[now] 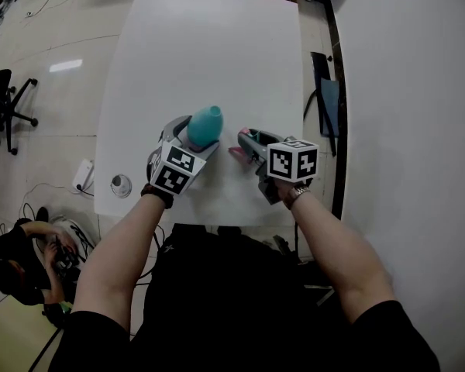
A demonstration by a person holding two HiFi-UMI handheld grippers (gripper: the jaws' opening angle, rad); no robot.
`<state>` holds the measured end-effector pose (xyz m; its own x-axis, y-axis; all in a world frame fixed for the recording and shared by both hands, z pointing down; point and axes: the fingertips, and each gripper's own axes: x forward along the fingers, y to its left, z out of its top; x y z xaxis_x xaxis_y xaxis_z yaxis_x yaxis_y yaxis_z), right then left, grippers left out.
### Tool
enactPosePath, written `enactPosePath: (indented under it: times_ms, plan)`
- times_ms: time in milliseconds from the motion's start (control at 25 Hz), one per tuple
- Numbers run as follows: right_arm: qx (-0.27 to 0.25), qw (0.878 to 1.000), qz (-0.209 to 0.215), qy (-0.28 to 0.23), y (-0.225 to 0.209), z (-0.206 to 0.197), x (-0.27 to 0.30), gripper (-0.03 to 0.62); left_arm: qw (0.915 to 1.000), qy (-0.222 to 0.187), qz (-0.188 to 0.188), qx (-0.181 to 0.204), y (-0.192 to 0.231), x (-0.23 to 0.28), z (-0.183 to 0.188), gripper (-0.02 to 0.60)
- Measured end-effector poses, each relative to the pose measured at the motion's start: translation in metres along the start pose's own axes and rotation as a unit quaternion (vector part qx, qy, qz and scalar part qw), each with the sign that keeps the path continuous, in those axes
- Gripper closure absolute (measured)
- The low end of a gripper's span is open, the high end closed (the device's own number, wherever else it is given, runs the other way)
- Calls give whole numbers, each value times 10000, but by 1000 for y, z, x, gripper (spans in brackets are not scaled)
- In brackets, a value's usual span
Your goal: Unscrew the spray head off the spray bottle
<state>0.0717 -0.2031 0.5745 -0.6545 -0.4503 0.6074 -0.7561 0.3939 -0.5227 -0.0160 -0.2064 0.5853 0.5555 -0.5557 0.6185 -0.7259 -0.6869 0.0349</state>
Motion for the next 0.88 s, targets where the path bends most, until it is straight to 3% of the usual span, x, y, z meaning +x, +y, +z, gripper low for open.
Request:
enactPosePath:
  times_ms: [440, 880]
  plan:
    - [-767, 9963, -326, 205, -6, -2, 6, 459, 9998, 187, -45, 96, -4, 7, -17, 170]
    - [-897, 9941, -535, 299, -10, -5, 6, 370, 9994, 327, -31, 51, -4, 1, -23, 132]
